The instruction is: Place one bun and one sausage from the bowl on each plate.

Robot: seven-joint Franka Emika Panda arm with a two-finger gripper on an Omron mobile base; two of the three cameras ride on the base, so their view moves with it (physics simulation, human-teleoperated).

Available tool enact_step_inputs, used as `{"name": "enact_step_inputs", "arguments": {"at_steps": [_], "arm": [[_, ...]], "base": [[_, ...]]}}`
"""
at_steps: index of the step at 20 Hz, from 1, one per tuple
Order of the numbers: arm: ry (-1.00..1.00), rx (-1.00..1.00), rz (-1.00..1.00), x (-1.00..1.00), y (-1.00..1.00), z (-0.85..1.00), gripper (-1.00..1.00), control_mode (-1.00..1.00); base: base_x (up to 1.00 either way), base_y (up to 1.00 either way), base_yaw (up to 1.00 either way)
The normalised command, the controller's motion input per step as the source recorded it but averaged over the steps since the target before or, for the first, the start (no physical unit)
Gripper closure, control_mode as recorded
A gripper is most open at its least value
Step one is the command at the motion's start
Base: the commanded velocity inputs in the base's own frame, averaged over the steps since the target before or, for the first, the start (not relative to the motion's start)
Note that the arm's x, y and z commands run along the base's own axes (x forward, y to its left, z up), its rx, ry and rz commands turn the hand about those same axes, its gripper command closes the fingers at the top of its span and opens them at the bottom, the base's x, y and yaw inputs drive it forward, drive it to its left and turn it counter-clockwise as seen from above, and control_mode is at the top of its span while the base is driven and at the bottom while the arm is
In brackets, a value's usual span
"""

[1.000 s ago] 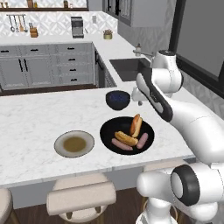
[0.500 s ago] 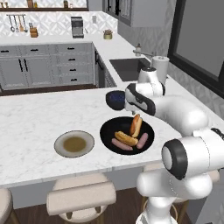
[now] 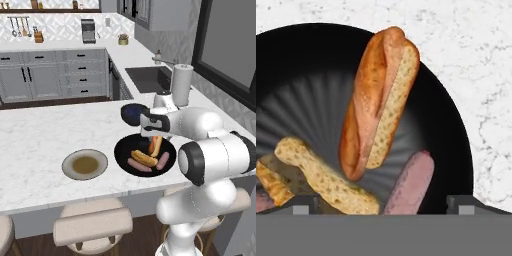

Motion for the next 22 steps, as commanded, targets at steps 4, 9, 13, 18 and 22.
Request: {"name": "enact_step_inputs", "arguments": {"at_steps": [4,9,13,18,22], "arm": [[0.0,0.0,-0.12,0.07,-0.16,-0.57,-1.0,-1.0],[-0.02,0.0,-0.07,0.15,-0.02,-0.36,-1.0,-1.0],[-0.06,0.02,0.0,0.21,0.0,-0.23,-1.0,-1.0],[-0.06,0.01,0.0,0.33,0.0,-0.21,-1.0,-1.0],[0.0,0.03,-0.01,0.29,0.0,-0.26,-1.0,-1.0]], "base": [[0.0,0.0,0.0],[0.0,0.0,0.0],[0.0,0.0,0.0],[0.0,0.0,0.0],[0.0,0.0,0.0]]}}
